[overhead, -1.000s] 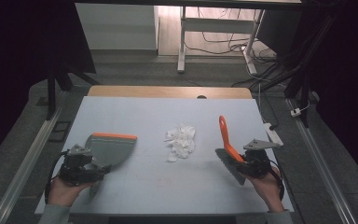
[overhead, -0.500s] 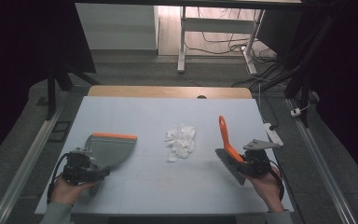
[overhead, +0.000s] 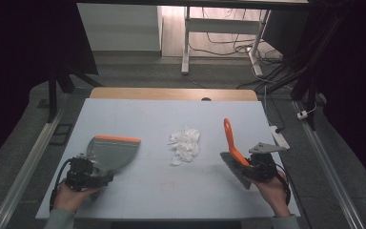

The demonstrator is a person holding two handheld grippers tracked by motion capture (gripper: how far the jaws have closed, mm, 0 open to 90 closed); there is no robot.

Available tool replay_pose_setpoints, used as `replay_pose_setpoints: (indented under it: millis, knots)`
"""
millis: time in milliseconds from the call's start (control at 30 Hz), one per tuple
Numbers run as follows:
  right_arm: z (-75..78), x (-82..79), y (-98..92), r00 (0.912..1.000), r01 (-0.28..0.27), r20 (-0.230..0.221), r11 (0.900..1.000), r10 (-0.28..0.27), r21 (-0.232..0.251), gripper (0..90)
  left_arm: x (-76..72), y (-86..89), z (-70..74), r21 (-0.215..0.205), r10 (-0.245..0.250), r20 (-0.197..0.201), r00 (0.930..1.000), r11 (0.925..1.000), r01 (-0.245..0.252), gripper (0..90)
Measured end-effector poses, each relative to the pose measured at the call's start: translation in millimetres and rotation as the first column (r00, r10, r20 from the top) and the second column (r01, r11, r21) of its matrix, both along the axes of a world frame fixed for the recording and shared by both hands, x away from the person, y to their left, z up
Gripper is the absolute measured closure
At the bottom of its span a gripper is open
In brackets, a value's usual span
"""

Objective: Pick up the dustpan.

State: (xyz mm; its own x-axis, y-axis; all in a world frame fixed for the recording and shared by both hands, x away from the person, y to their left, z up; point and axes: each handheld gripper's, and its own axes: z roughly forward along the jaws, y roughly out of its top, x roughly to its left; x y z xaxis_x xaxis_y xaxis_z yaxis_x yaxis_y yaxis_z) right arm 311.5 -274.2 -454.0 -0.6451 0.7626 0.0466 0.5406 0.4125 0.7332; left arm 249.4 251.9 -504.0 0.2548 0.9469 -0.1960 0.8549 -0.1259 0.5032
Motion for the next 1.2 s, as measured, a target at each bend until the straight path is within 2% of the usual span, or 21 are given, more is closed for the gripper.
replay_pose_setpoints:
  millis: [67, 167, 400, 567, 633, 867, 1033, 1133, 1200]
  knots:
    - [-0.1, 0.1, -0.7, 1.0000, 0.003, -0.001, 1.000, -0.003, 0.004, 70.3, -0.6, 0.4, -0.7, -0.001, 0.001, -0.002, 1.0000, 1.0000, -0.001, 15.6]
    - [-0.5, 0.3, -1.0, 1.0000, 0.004, -0.001, 1.000, -0.004, -0.001, 70.3, 0.8, 0.6, -8.8, -0.007, 0.006, -0.040, 0.9992, 1.0000, -0.006, 15.4]
    - [-0.8, 0.3, 0.3, 1.0000, 0.003, -0.002, 1.000, -0.003, -0.004, 70.3, 6.6, 4.1, -19.3, -0.024, 0.022, -0.068, 0.9975, 0.9994, -0.024, 15.7]
    - [-0.9, 0.5, 0.0, 1.0000, 0.007, -0.001, 1.000, -0.007, -0.003, 70.3, 9.7, 5.7, -23.8, -0.033, 0.034, -0.064, 0.9974, 0.9988, -0.036, 19.8]
    - [-0.7, 0.5, -0.3, 1.0000, 0.008, 0.001, 1.000, -0.008, -0.002, 70.3, 10.8, 6.1, -23.9, -0.044, 0.040, -0.048, 0.9981, 0.9981, -0.042, 23.3]
    - [-0.7, 0.8, -0.9, 0.9999, 0.010, 0.002, 1.000, -0.010, -0.005, 70.3, 12.0, 7.7, -24.7, -0.051, 0.049, -0.028, 0.9984, 0.9974, -0.051, 33.1]
    - [-0.5, 0.8, -1.2, 0.9999, 0.013, 0.003, 1.000, -0.013, -0.003, 70.3, 12.9, 10.1, -25.8, -0.079, 0.053, -0.016, 0.9984, 0.9954, -0.055, 36.2]
    - [-0.6, 1.0, -1.6, 0.9998, 0.017, 0.006, 1.000, -0.017, -0.004, 70.3, 13.4, 10.3, -26.1, -0.095, 0.043, -0.012, 0.9990, 0.9945, -0.044, 41.7]
    - [-0.5, 0.9, -1.7, 0.9998, 0.017, 0.005, 1.000, -0.017, -0.004, 70.3, 13.5, 10.3, -25.9, -0.107, 0.036, -0.007, 0.9993, 0.9935, -0.037, 48.9]
